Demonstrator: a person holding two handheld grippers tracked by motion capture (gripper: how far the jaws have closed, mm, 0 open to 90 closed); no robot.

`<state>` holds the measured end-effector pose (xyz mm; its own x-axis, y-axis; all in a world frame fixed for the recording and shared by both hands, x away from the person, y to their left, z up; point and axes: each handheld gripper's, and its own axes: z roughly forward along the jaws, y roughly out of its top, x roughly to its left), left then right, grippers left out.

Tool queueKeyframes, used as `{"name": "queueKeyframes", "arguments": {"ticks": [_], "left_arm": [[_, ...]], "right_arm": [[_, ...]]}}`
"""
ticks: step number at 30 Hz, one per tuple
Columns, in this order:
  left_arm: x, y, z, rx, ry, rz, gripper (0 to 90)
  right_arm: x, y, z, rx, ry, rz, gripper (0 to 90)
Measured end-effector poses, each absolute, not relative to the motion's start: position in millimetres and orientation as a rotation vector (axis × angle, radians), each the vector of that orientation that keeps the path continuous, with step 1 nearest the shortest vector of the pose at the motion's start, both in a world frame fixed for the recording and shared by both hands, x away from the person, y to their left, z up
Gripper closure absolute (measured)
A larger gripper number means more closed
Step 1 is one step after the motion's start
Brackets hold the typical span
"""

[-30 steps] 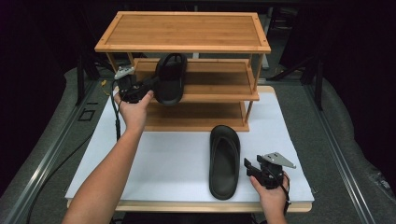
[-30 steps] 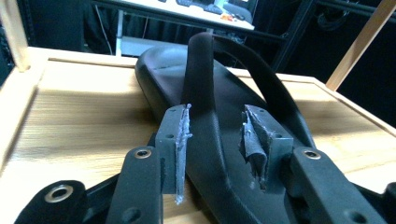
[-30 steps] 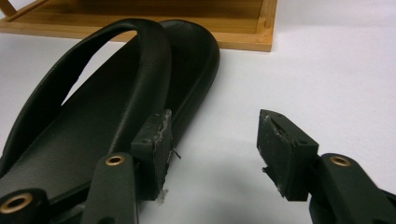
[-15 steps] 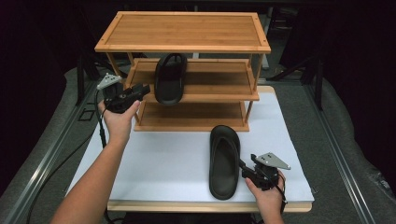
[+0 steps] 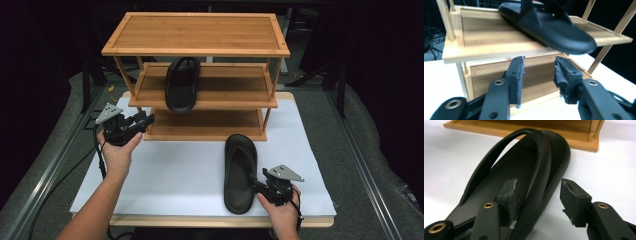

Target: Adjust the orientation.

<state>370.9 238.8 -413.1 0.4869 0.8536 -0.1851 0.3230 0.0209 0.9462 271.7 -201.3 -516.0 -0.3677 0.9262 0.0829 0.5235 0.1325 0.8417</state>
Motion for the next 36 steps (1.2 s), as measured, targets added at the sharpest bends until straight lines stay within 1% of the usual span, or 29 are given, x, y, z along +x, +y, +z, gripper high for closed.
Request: {"name": "queueKeyframes", "arguments": {"ticks": [6, 8, 9, 12, 13, 15, 17, 19, 21, 26, 31, 36], "left_arm": [[359, 245, -432, 1.567, 1.056, 0.564, 54.6], [357, 248, -440, 1.563, 1.073, 0.561, 54.5], [356, 249, -443, 1.558, 1.083, 0.556, 54.5], [354, 250, -450, 1.549, 1.095, 0.538, 54.2], [352, 250, -452, 1.552, 1.093, 0.532, 54.2], [349, 249, -455, 1.552, 1.087, 0.532, 54.3], [346, 249, -458, 1.548, 1.078, 0.533, 55.7], [343, 249, -461, 1.552, 1.071, 0.533, 55.8], [341, 250, -465, 1.584, 1.074, 0.567, 55.8], [340, 254, -468, 1.579, 1.076, 0.556, 56.3], [338, 257, -473, 1.577, 1.087, 0.542, 57.1], [335, 258, -481, 1.592, 1.109, 0.526, 56.6]], "right_arm": [[275, -200, -523, 1.407, 1.984, 1.112, 50.2], [277, -200, -525, 1.398, 2.019, 1.144, 53.9], [277, -199, -526, 1.413, 2.005, 1.096, 55.6], [279, -198, -526, 1.388, 2.041, 1.154, 62.6], [278, -196, -526, 1.373, 2.046, 1.127, 65.6], [278, -195, -525, 1.37, 2.043, 1.113, 66.0], [279, -195, -525, 1.37, 2.036, 1.111, 69.3], [279, -195, -525, 1.37, 2.034, 1.108, 70.6], [281, -195, -524, 1.364, 2.023, 1.093, 74.1], [285, -196, -524, 1.353, 2.013, 1.083, 77.8], [286, -198, -525, 1.351, 2.014, 1.109, 76.7], [278, -199, -524, 1.35, 2.022, 1.093, 71.5]]}}
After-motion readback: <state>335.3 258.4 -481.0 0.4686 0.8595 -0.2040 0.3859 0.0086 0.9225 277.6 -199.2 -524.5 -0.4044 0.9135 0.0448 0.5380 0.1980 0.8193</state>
